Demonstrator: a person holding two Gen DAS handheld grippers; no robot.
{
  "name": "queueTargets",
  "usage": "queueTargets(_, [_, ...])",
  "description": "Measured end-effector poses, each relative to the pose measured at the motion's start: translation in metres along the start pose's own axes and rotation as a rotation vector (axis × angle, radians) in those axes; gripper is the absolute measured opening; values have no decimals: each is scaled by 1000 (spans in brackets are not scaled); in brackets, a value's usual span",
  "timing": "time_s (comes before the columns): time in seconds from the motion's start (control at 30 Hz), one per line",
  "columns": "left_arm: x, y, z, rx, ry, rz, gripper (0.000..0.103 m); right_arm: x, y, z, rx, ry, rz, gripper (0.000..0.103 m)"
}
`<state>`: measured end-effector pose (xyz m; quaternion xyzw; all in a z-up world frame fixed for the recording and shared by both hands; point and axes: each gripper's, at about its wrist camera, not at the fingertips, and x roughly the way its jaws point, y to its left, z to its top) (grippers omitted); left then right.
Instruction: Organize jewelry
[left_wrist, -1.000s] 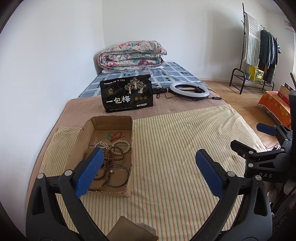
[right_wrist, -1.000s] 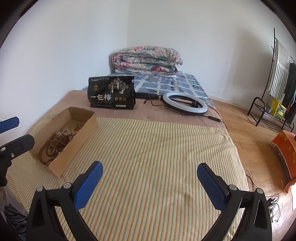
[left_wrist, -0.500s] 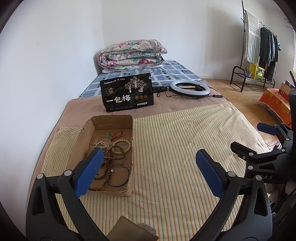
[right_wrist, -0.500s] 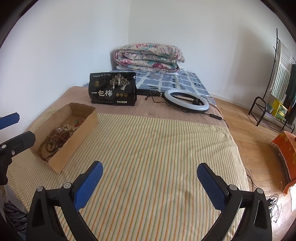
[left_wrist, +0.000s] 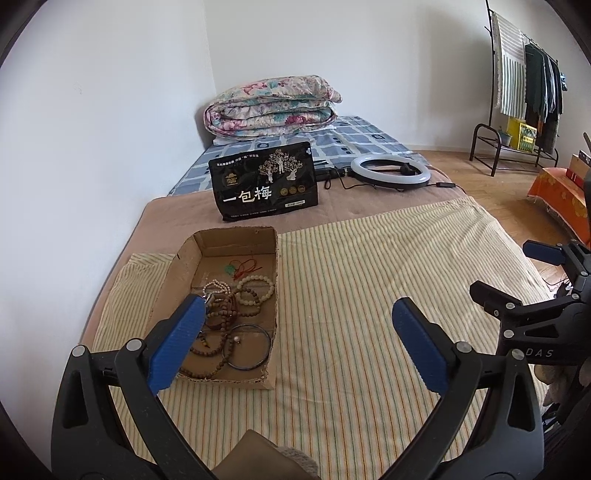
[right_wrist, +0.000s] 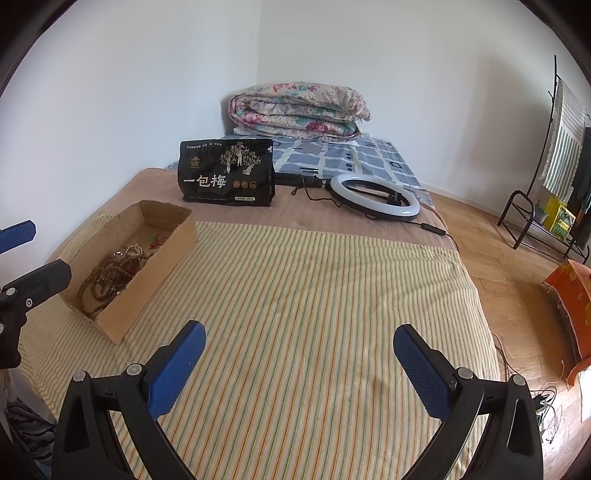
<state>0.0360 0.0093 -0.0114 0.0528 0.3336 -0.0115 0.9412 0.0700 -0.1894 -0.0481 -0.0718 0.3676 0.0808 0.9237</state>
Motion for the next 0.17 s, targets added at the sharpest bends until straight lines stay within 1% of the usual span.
queueTargets(0.17, [0, 5, 0, -16, 3, 12, 103, 2, -1, 0, 1, 1, -8, 103])
